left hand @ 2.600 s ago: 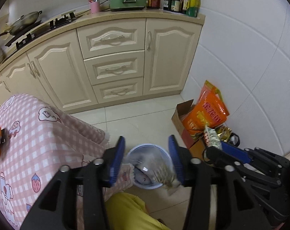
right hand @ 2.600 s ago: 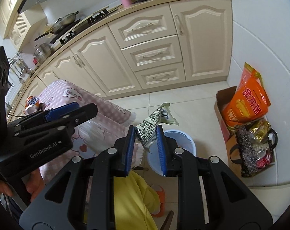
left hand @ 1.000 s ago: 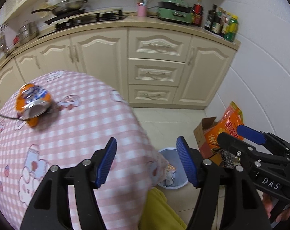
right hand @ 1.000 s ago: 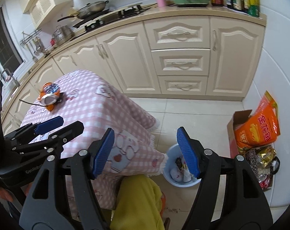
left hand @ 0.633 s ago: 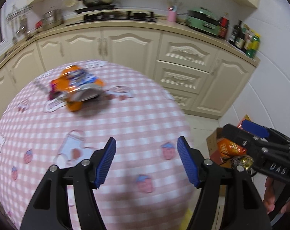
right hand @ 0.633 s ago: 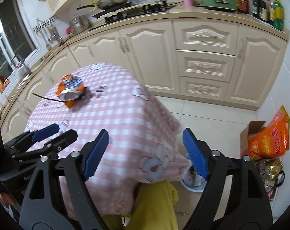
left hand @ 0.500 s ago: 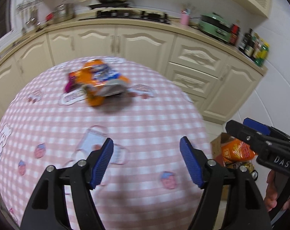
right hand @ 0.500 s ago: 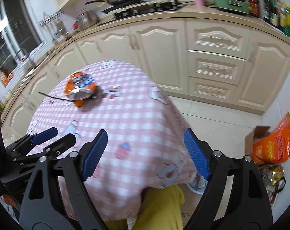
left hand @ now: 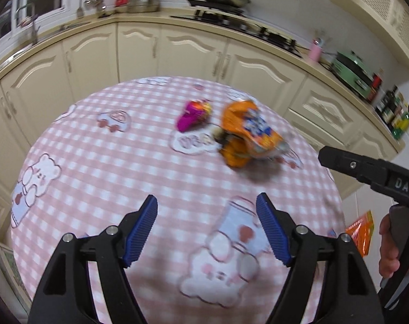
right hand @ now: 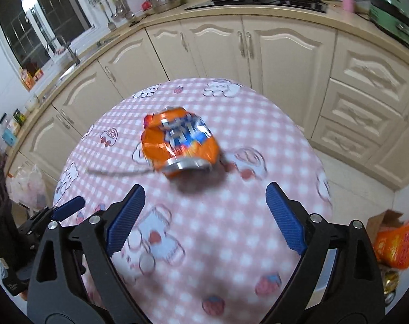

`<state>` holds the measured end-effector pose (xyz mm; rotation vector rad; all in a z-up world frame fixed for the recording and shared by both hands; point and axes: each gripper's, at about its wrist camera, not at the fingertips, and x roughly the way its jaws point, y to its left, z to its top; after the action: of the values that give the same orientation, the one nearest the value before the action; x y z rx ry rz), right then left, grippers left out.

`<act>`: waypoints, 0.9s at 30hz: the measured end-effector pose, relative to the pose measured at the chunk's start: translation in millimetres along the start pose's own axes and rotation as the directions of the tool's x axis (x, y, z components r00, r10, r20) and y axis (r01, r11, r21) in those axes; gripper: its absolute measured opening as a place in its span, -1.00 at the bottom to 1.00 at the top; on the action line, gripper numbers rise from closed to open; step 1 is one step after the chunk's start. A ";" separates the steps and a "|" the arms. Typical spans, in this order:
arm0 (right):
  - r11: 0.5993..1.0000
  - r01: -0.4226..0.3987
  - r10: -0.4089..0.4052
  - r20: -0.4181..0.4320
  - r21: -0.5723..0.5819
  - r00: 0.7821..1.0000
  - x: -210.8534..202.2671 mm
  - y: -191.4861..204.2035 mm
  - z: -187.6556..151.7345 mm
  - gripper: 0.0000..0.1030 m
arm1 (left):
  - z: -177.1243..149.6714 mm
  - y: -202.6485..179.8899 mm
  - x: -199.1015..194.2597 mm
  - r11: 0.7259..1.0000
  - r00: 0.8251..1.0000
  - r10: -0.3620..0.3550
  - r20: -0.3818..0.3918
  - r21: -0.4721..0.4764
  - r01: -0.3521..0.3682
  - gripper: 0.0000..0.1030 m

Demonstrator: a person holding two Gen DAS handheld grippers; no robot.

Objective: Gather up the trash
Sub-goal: 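Move both tools back over the table toward the orange soda can, then grasp the crushed orange soda can with the right tool while the left tool grasps the orange flower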

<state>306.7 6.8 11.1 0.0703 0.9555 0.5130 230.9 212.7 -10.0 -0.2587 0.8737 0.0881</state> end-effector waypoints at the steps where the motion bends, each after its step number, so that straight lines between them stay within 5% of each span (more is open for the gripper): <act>1: 1.000 -0.001 0.001 -0.007 -0.008 1.000 6.0 4.2 6.2 0.75 | 3.4 5.3 1.4 1.000 1.000 0.002 0.002 -0.012 -0.002 0.45; 7: 0.997 0.030 -0.036 -0.078 -0.077 0.996 52.8 25.4 36.8 0.80 | 18.6 42.1 17.8 0.995 1.000 0.008 -0.017 -0.098 -0.010 0.46; 11: 0.995 -0.050 0.037 -0.142 -0.091 0.989 76.2 39.4 42.3 0.82 | 20.1 58.3 29.5 0.993 0.999 0.019 -0.034 -0.119 -0.023 0.46; 17: 0.990 -0.065 0.042 -0.169 -0.129 0.985 92.2 55.9 45.7 0.88 | 18.1 74.7 47.3 0.987 0.997 -0.002 -0.079 -0.161 -0.010 0.46; 27: 0.995 0.008 -0.013 -0.042 -0.100 0.999 55.1 41.8 61.4 0.88 | 16.2 79.1 53.4 0.986 0.996 -0.005 -0.092 -0.167 -0.010 0.46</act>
<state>365.0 78.3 16.7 -0.0359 0.9703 0.5536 262.8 291.7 -55.9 -0.4215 0.9602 0.1533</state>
